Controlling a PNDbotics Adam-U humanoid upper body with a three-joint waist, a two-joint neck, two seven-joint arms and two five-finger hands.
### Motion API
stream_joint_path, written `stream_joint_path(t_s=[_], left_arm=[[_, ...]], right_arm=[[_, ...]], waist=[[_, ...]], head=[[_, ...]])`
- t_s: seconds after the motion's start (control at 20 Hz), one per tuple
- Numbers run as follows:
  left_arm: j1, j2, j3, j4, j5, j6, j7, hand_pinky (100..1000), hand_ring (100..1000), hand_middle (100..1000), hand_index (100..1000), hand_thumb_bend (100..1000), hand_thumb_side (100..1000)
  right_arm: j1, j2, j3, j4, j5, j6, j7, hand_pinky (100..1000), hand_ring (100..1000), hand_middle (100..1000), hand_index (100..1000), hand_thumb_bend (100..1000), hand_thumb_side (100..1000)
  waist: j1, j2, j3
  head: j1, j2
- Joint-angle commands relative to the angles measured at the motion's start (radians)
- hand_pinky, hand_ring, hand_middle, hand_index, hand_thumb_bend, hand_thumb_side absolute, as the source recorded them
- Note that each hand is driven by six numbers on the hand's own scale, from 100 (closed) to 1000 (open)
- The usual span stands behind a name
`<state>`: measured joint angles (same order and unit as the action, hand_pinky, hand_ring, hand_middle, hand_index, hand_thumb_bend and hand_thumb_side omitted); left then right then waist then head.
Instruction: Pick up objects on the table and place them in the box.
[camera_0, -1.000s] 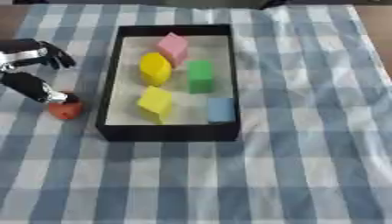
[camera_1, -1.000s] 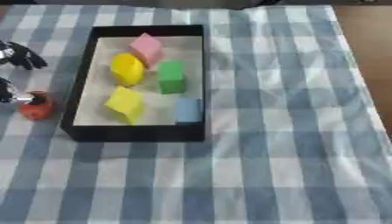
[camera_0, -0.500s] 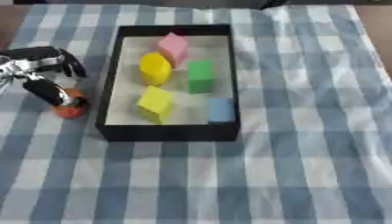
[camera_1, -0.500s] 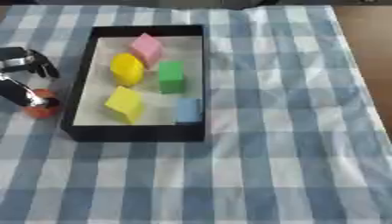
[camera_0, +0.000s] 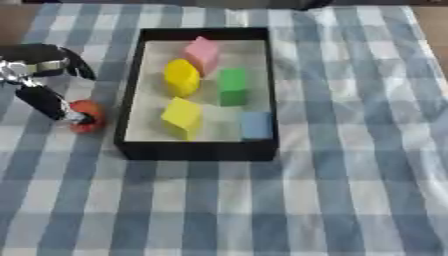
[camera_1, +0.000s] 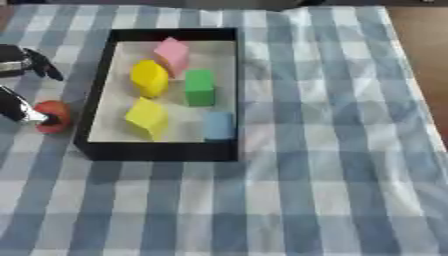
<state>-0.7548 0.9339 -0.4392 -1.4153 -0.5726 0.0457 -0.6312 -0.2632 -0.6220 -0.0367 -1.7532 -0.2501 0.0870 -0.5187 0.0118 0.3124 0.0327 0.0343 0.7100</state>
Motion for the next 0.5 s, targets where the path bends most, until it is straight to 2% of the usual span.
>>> stream_joint_path(t_s=[0.05,0.2,0.4,0.5], left_arm=[[-0.006,0.038,-0.005,-0.004,-0.017,0.006,-0.025,866,801,746,820,546,415],[-0.009,0.017,-0.025,0.029,-0.015,-0.004,-0.041,849,779,723,795,477,358],[-0.016,0.005,-0.038,0.053,-0.027,-0.027,-0.066,820,747,673,711,366,100],[-0.017,0.008,-0.031,0.034,-0.022,-0.035,-0.071,815,737,655,671,311,100]], right_arm=[[-0.005,-0.024,-0.007,-0.006,0.009,-0.002,0.003,801,808,706,835,100,814],[-0.004,-0.022,-0.007,-0.006,0.009,-0.002,0.004,802,808,707,835,100,814],[-0.003,-0.022,-0.008,-0.006,0.01,-0.002,0.003,802,808,707,835,100,814],[-0.003,-0.023,-0.008,-0.006,0.01,-0.001,0.003,802,808,707,835,100,814]], waist=[[-0.001,-0.03,-0.001],[-0.004,-0.029,-0.002],[-0.004,-0.028,-0.003],[-0.004,-0.028,-0.002]], head=[[0.005,-0.002],[0.008,-0.001],[0.009,0.002],[0.008,0.002]])
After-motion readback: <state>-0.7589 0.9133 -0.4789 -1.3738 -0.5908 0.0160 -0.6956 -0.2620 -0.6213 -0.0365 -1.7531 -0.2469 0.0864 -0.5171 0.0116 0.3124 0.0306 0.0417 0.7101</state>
